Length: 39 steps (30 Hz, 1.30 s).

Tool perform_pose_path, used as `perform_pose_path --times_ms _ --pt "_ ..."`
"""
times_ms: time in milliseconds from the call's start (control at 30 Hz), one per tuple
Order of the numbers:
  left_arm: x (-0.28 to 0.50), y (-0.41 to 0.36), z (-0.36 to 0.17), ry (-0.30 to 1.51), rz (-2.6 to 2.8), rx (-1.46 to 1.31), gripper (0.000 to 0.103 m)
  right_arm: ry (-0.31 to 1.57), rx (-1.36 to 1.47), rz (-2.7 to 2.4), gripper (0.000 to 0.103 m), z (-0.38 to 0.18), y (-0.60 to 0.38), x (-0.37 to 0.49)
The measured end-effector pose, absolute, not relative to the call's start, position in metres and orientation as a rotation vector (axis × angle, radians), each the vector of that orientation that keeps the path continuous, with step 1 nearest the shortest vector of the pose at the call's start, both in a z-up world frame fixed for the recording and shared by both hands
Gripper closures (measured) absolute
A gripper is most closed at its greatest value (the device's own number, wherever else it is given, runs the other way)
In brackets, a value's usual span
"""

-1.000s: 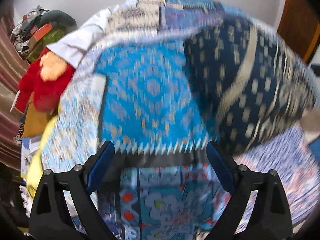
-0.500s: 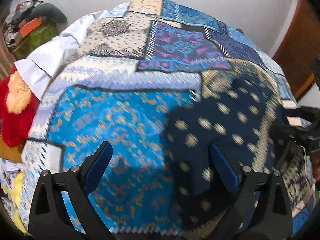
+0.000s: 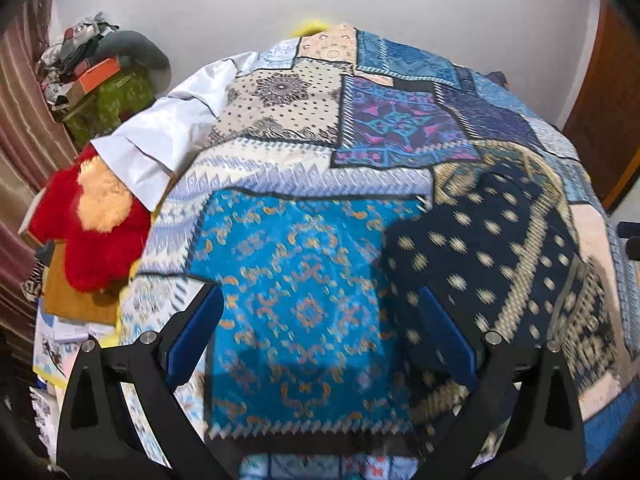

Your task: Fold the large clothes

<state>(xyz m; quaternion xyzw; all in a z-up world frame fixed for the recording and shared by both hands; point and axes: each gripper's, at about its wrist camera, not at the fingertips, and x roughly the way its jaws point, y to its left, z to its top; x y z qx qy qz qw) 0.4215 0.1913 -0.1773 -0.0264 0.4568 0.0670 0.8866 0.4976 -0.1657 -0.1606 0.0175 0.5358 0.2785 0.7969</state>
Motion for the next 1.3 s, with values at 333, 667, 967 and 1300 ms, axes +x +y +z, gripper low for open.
perform_pose_path --times_ms 333,667,967,1300 --pt "0.424 0.182 -0.252 1.166 -0.134 -0.482 0.003 1.306 0.057 0.671 0.000 -0.228 -0.141 0.470" --pt "0.468 0.181 -0.295 1.199 -0.355 -0.803 0.000 1.360 0.204 0.770 0.000 -0.260 -0.119 0.499" --pt "0.472 0.158 -0.286 1.186 -0.327 -0.733 0.019 1.347 0.285 0.782 0.053 -0.265 -0.122 0.500" --pt "0.427 0.166 -0.195 1.057 -0.298 -0.542 0.034 1.240 0.235 0.829 0.071 -0.205 -0.097 0.457"
